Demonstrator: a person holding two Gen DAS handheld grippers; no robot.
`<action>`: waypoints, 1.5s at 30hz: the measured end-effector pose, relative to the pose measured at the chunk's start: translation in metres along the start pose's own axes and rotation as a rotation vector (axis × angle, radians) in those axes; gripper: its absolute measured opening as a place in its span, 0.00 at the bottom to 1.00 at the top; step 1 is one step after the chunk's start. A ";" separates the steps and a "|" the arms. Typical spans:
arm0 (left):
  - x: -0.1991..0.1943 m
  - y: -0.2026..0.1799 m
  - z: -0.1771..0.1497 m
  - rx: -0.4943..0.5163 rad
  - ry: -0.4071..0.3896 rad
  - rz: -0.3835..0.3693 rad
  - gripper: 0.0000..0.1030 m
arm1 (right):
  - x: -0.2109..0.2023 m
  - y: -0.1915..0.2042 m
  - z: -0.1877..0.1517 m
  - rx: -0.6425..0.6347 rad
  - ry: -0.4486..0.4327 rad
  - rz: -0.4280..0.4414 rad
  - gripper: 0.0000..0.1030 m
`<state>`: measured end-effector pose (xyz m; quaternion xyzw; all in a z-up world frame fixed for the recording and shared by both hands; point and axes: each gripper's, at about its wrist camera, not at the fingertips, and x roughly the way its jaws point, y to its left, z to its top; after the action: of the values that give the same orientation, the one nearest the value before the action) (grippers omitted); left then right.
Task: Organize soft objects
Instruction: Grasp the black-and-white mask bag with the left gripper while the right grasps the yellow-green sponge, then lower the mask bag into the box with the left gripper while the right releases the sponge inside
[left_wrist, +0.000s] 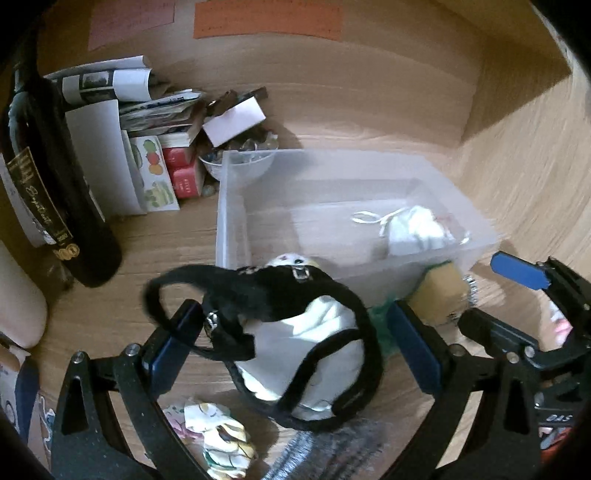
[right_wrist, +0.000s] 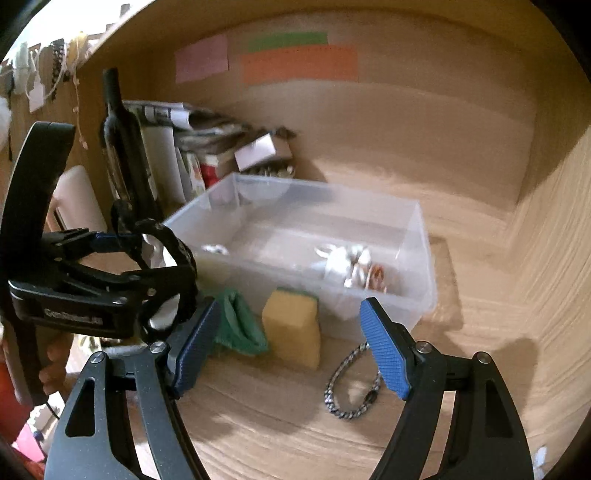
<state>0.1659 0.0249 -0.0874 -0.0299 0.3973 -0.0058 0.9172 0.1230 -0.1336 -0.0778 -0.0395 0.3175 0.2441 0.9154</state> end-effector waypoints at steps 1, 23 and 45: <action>0.001 -0.001 -0.001 0.013 -0.001 0.007 0.98 | 0.004 0.000 -0.002 0.003 0.014 0.007 0.73; 0.000 0.017 -0.035 -0.071 0.007 -0.092 0.31 | 0.026 -0.008 -0.016 0.060 0.071 0.027 0.29; -0.092 -0.001 0.017 -0.040 -0.304 -0.086 0.27 | -0.054 -0.014 0.023 0.051 -0.191 -0.035 0.29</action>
<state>0.1157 0.0278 -0.0088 -0.0658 0.2523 -0.0327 0.9648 0.1058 -0.1636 -0.0285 0.0017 0.2343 0.2228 0.9463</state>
